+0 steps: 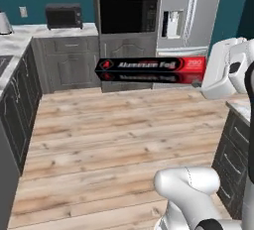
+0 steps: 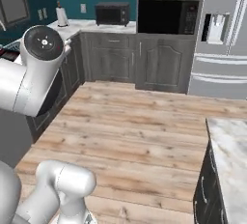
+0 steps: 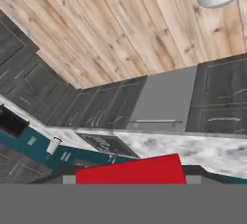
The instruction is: Retrieve the tupperware and aluminum foil from the cabinet and place them on the dining counter near the plate with sweet potato and fish to prepare for storing leftovers.
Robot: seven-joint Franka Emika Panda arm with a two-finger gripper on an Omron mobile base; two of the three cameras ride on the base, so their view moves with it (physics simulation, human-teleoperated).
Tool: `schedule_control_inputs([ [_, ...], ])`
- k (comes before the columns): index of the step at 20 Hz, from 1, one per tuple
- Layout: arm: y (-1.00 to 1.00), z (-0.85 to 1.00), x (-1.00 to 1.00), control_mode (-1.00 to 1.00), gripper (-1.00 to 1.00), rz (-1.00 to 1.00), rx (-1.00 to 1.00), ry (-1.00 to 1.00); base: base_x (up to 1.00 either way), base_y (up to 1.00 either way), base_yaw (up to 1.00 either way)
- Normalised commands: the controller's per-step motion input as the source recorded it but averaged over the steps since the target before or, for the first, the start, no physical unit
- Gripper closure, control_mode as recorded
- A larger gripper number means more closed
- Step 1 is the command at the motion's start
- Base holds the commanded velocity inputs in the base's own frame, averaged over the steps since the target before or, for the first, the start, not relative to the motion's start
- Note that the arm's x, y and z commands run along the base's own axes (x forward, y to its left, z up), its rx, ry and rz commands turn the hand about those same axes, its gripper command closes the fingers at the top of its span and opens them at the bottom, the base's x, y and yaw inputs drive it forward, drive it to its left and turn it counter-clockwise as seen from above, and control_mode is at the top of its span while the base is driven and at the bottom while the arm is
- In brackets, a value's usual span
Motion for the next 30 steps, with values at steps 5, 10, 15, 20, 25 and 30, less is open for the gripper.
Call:
schedule_control_inputs([
  [5, 0.00, 0.00, 0.00, 1.00, 1.00, 0.00, 0.00, 0.00, 0.75, 0.33, -0.54],
  [10, 0.00, 0.00, 0.00, 1.00, 1.00, 0.00, 0.00, 0.00, 1.00, 0.98, -0.30],
  [15, 0.00, 0.00, 0.00, 1.00, 1.00, 0.00, 0.00, 0.00, 1.00, 0.76, -0.30],
  [20, 0.00, 0.00, 0.00, 1.00, 1.00, 0.00, 0.00, 0.00, 0.88, 0.25, -0.55],
  [25, 0.00, 0.00, 0.00, 1.00, 1.00, 0.00, 0.00, 0.00, 0.65, 0.18, -0.64],
  [30, 0.00, 0.00, 0.00, 1.00, 1.00, 0.00, 0.00, 0.00, 0.62, 0.16, -0.65],
])
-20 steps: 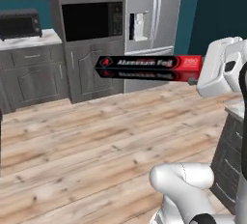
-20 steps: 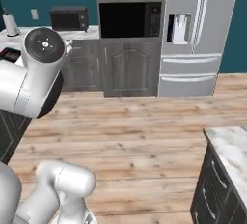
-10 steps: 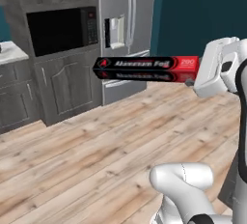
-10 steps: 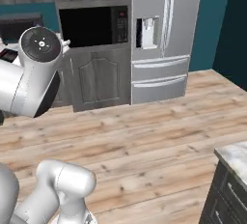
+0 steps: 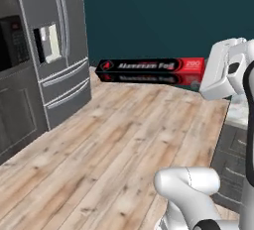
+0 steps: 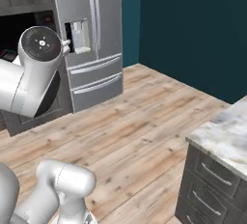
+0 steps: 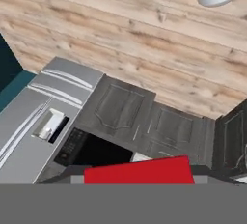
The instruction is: Retrieve the tupperware and aluminum foil from the cabinet and place them on the dining counter near the plate with sweet potato and fish to prepare for storing leftovers.
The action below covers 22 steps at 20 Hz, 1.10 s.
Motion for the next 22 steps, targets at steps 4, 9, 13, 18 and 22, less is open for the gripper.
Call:
schedule_control_inputs([
  [4, 0.00, 0.00, 0.00, 1.00, 1.00, 0.00, 0.00, 0.00, 0.63, 0.18, -0.65],
  [9, 0.00, 0.00, 0.00, 1.00, 1.00, 0.00, 0.00, 0.00, 0.84, 0.44, -0.56],
  [13, 0.00, 0.00, 0.00, 1.00, 1.00, 0.00, 0.00, 0.00, 1.00, 0.78, -0.42],
  [18, 0.00, 0.00, 0.00, 1.00, 1.00, 0.00, 0.00, 0.00, 1.00, 0.80, -0.37],
  [22, 0.00, 0.00, 0.00, 1.00, 1.00, 0.00, 0.00, 0.00, 1.00, 0.60, -0.43],
])
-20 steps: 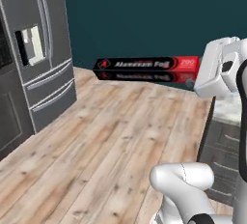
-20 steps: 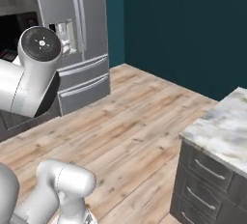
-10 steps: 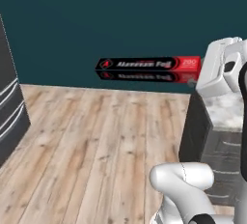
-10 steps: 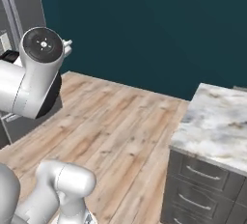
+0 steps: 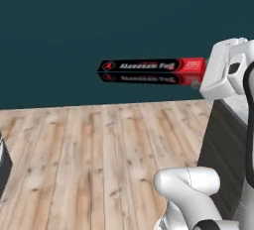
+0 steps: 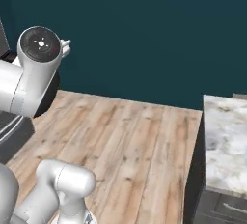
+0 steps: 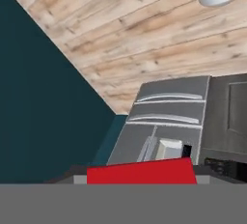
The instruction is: Retrieve the tupperware and aluminum foil from the cabinet and place them on the dining counter near the plate with sweet potato and fish to prepare for storing leftovers.
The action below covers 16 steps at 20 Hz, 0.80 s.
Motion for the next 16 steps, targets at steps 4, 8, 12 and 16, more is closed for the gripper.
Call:
schedule_control_inputs([
  [4, 0.00, 0.00, 0.00, 1.00, 1.00, 0.00, 0.00, 0.00, 1.00, 0.46, -0.48],
  [8, 0.00, 0.00, 0.00, 1.00, 1.00, 0.00, 0.00, 0.00, 1.00, 0.36, -0.51],
  [12, 0.00, 0.00, 0.00, 1.00, 1.00, 0.00, 0.00, 0.00, 0.99, 0.36, -0.52],
  [16, 0.00, 0.00, 0.00, 1.00, 1.00, 0.00, 0.00, 0.00, 0.95, 0.44, -0.53],
])
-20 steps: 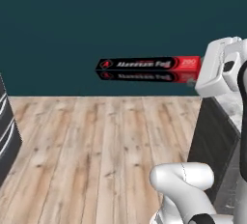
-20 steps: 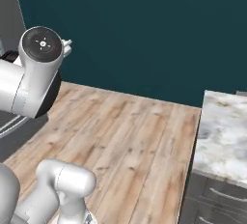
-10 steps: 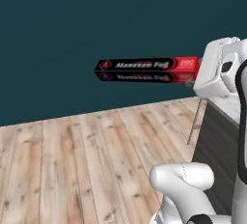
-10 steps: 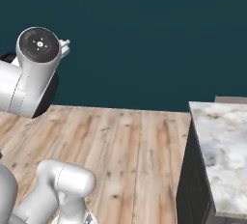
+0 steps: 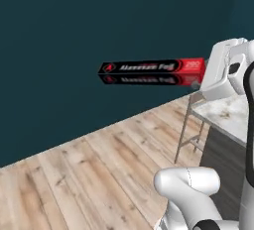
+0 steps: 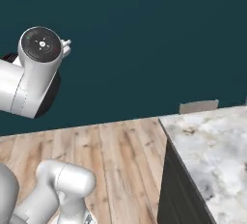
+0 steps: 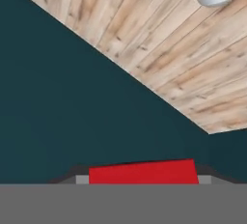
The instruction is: Retrieve the tupperware and aluminum foil from the cabinet and place them on the dining counter near the plate with sweet potato and fish to prepare for storing leftovers.
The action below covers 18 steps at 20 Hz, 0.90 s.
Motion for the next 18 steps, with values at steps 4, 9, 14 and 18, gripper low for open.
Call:
schedule_control_inputs([
  [4, 0.00, 0.00, 0.00, 1.00, 1.00, 0.00, 0.00, 0.00, 0.89, 0.59, -0.55],
  [9, 0.00, 0.00, 0.00, 1.00, 1.00, 0.00, 0.00, 0.00, 0.89, 0.68, -0.55],
  [14, 0.00, 0.00, 0.00, 1.00, 1.00, 0.00, 0.00, 0.00, 0.85, 0.75, -0.57],
  [18, 0.00, 0.00, 0.00, 1.00, 1.00, 0.00, 0.00, 0.00, 0.79, 0.74, -0.59],
])
